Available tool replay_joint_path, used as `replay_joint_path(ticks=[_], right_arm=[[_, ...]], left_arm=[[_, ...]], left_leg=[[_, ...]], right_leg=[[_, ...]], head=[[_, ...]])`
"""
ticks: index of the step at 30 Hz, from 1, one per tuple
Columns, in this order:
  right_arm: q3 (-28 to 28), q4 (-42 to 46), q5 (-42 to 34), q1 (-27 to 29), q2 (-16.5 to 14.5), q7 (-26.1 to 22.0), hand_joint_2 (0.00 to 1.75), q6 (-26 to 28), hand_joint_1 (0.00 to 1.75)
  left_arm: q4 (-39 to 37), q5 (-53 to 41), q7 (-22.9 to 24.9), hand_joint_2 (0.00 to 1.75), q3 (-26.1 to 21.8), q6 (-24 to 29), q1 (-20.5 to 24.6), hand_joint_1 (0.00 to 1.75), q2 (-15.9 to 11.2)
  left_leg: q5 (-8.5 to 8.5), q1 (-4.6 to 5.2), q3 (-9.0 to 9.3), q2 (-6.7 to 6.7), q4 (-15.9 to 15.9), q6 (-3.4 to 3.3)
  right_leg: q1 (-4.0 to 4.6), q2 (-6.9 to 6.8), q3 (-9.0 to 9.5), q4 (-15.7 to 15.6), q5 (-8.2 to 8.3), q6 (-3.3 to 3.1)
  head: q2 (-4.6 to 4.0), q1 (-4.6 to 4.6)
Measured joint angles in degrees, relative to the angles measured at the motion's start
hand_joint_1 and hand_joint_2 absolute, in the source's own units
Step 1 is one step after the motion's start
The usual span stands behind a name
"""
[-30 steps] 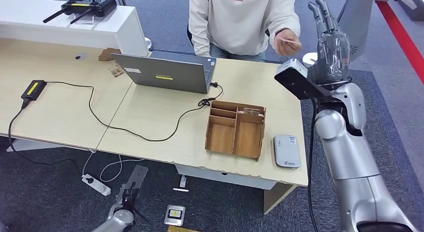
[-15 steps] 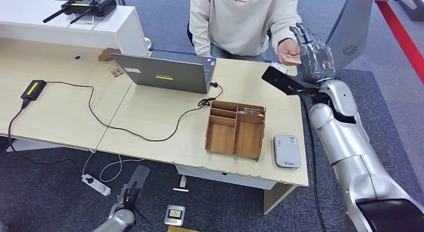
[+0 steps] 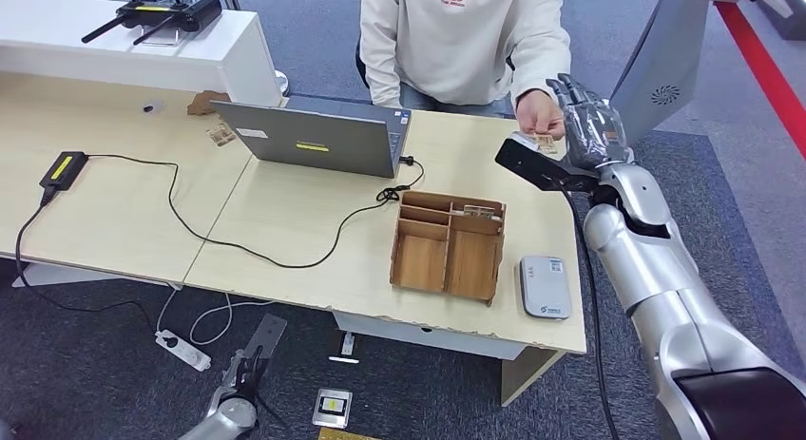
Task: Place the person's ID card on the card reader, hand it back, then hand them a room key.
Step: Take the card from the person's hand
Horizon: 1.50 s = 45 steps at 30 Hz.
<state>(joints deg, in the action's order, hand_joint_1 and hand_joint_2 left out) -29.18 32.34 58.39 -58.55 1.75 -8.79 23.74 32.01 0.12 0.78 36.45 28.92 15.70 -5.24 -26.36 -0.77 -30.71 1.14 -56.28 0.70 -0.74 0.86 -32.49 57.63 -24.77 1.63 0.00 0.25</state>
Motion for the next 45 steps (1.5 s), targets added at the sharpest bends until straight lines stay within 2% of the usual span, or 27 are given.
replay_joint_path(ticks=[2,4,6,33,39,45], right_arm=[[0.00,-0.50,0.03,-0.08,0.11,0.15,1.75,0.17,0.18],[0.00,-0.92,0.09,-0.14,0.28,0.25,1.75,0.20,1.05],[0.00,-1.23,0.13,-0.17,0.48,0.28,1.75,0.22,1.75],[0.49,-1.45,-2.53,0.00,2.08,0.28,1.75,0.12,1.75],[1.53,1.69,-7.91,1.10,3.20,-0.38,1.75,-4.49,1.75],[3.21,8.30,-11.98,5.37,6.48,-0.02,1.75,-10.86,1.75]], left_arm=[[0.42,-0.52,0.37,0.00,-0.01,-0.01,-0.12,0.00,-0.04],[0.77,-1.08,0.61,0.00,-0.02,-0.02,-0.20,0.00,-0.05],[1.06,-1.66,0.73,0.00,-0.02,-0.10,-0.22,0.00,-0.05],[2.31,-4.05,0.40,0.00,-0.30,-1.38,0.20,0.00,-0.08],[2.80,-4.85,0.58,0.00,-0.64,-1.38,-0.22,0.00,-0.16],[2.78,-4.48,0.30,0.00,-1.79,-1.37,-0.97,0.00,-0.40]], left_leg=[[0.00,0.00,0.00,0.00,0.00,0.00],[0.00,0.00,0.01,0.00,0.00,0.00],[0.00,0.00,0.01,0.00,0.00,0.00],[0.00,0.00,0.01,-0.01,0.00,0.00],[0.00,0.01,0.02,-0.01,0.00,0.00],[-0.01,0.01,0.02,0.00,-0.01,-0.01]], right_leg=[[0.00,0.00,0.00,0.00,0.00,0.00],[0.00,0.00,0.00,0.00,0.00,0.00],[0.00,0.00,0.00,0.00,0.00,0.00],[0.00,0.02,-0.01,0.00,0.00,0.00],[0.00,0.02,-0.01,-0.01,0.00,0.00],[-0.01,0.01,-0.01,-0.03,0.00,0.00]], head=[[0.00,-0.01],[0.00,0.00],[0.00,0.01],[0.00,-0.01],[0.00,-0.01],[0.00,0.00]])
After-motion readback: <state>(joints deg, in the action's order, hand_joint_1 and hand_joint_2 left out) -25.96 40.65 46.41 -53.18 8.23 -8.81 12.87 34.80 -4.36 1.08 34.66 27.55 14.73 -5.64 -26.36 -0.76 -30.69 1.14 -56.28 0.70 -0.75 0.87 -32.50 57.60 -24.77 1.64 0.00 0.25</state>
